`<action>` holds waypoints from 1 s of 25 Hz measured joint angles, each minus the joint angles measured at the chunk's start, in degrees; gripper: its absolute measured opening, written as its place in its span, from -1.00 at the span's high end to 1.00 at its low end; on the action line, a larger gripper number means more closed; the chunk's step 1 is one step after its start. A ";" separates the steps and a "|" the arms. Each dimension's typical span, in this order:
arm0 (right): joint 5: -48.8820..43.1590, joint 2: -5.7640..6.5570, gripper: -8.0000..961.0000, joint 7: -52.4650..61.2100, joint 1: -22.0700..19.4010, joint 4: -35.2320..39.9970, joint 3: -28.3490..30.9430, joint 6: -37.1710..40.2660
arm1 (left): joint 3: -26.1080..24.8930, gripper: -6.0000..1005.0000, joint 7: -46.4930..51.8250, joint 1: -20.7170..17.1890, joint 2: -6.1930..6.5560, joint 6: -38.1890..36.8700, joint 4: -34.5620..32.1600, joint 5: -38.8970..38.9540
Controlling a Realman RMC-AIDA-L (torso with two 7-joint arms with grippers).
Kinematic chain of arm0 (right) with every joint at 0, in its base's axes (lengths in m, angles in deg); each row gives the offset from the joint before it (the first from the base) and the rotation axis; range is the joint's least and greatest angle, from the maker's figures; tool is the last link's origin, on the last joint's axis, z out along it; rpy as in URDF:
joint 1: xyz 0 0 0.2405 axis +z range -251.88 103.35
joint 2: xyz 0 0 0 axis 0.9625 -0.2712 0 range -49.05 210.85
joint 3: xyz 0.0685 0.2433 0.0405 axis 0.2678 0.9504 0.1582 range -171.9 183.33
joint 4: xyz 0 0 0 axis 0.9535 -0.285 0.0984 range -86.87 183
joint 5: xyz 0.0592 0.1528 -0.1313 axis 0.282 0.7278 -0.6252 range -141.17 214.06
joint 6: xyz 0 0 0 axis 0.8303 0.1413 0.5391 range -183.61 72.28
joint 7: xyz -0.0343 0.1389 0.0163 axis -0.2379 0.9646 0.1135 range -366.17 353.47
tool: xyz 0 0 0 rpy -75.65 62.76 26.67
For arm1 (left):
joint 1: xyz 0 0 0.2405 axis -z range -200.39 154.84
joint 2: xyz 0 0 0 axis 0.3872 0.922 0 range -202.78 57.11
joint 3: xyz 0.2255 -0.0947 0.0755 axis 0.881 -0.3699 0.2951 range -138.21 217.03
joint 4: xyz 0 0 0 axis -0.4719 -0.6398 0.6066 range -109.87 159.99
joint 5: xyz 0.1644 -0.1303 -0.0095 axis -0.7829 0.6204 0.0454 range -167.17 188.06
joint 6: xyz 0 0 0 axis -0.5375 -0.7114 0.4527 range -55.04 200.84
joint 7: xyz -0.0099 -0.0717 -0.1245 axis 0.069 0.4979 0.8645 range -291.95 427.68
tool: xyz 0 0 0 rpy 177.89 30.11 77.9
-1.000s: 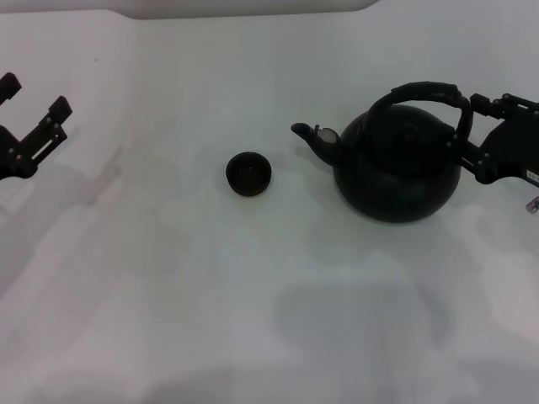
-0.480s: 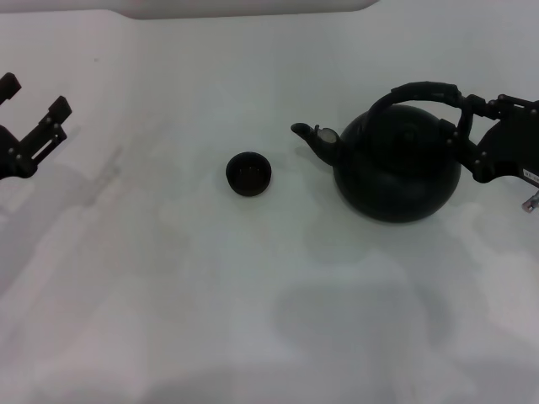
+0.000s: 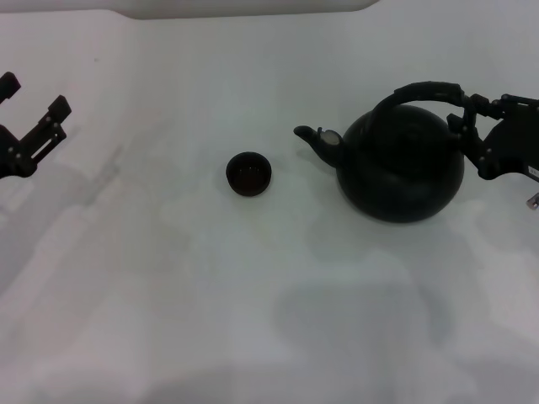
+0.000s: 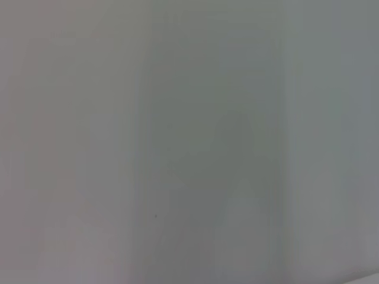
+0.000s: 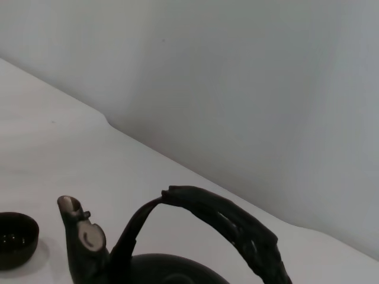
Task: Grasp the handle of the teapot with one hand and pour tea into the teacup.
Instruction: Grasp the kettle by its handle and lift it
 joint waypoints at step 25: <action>0.52 -0.15 0.68 -1.19 3.53 3.51 -0.12 0.35 | 0.09 -0.51 0.13 -0.25 -0.19 0.23 -0.36 0.00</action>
